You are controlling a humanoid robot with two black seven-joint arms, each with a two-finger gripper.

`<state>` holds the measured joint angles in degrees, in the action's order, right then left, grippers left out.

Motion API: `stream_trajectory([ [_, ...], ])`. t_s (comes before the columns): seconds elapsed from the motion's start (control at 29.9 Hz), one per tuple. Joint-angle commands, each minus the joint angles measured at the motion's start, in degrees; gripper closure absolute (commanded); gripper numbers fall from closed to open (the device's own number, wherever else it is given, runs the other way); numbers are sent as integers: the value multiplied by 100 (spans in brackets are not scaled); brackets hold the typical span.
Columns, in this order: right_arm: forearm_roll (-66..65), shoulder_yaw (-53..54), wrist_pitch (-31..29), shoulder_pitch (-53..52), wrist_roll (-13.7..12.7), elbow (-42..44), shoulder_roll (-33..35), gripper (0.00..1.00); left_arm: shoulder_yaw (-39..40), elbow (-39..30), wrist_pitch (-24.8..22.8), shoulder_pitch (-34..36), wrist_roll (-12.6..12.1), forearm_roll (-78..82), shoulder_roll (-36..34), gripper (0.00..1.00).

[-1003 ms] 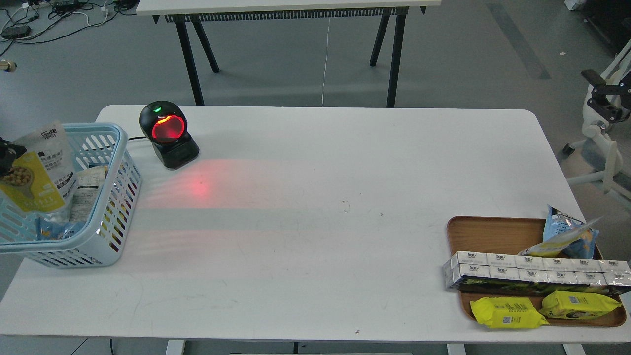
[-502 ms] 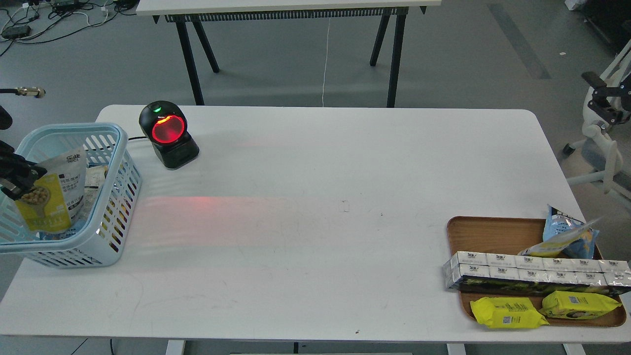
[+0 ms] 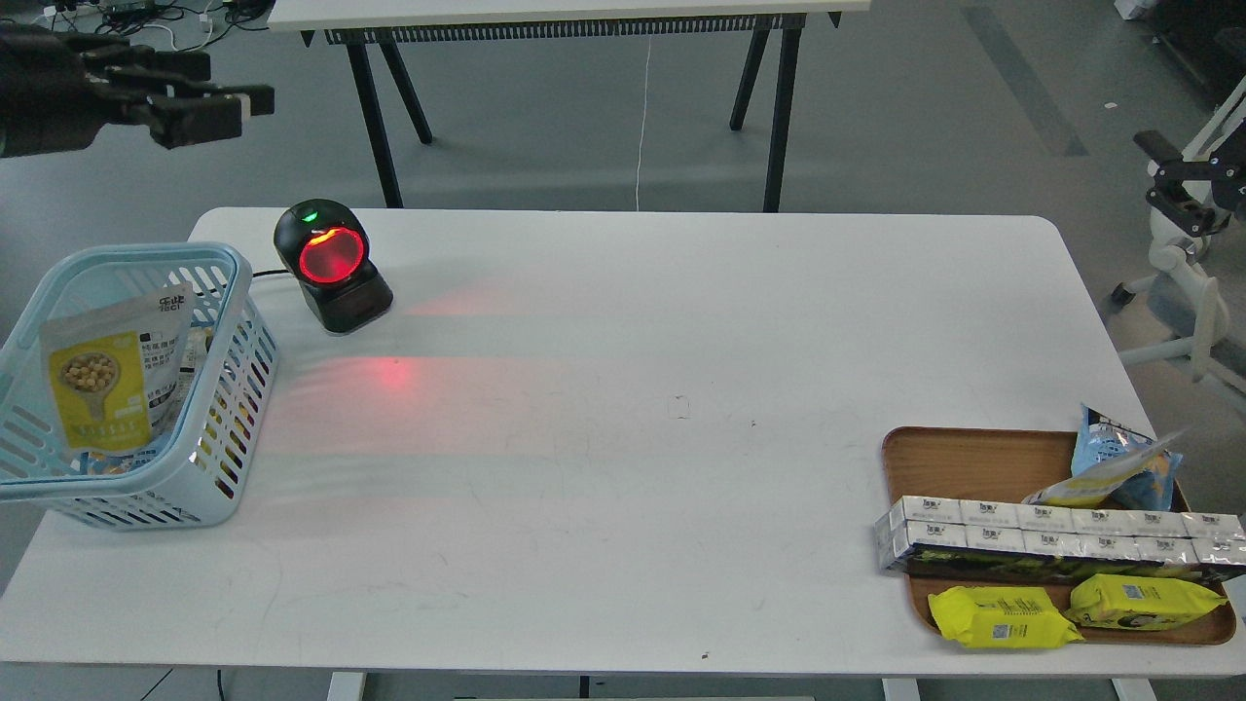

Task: Scan snack and place in basket

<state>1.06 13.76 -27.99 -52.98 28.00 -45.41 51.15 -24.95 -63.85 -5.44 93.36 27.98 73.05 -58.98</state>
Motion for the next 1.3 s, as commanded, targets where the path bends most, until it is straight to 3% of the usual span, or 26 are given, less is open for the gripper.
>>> stream_trajectory([
  [0.0,-71,13,-1,-247,0,-29,-78,0,25,364,298,-125,2,-1624,693,5],
  [0.13,-89,31,-1,-459,0,6,-96,0,384,532,202,-318,2,-3600,1362,2],
  [0.2,-89,31,-1,-582,0,76,-201,0,753,637,-148,-459,2,-4314,1608,1],
  [0.4,-98,39,-1,-881,0,533,-763,0,2640,1471,-2256,-1433,2,-4985,2373,1],
  [0.57,-80,57,-1,-881,0,595,-1054,0,4303,1587,-2256,-2584,2,-4994,2611,1],
  [0.94,-71,127,-1,-688,0,7,-1291,0,6123,1639,-2256,-4352,2,-5012,2532,0],
  [1.27,-63,390,-1,-451,0,-600,-1528,0,6257,1921,-2256,-4511,2,-4932,2506,0],
])
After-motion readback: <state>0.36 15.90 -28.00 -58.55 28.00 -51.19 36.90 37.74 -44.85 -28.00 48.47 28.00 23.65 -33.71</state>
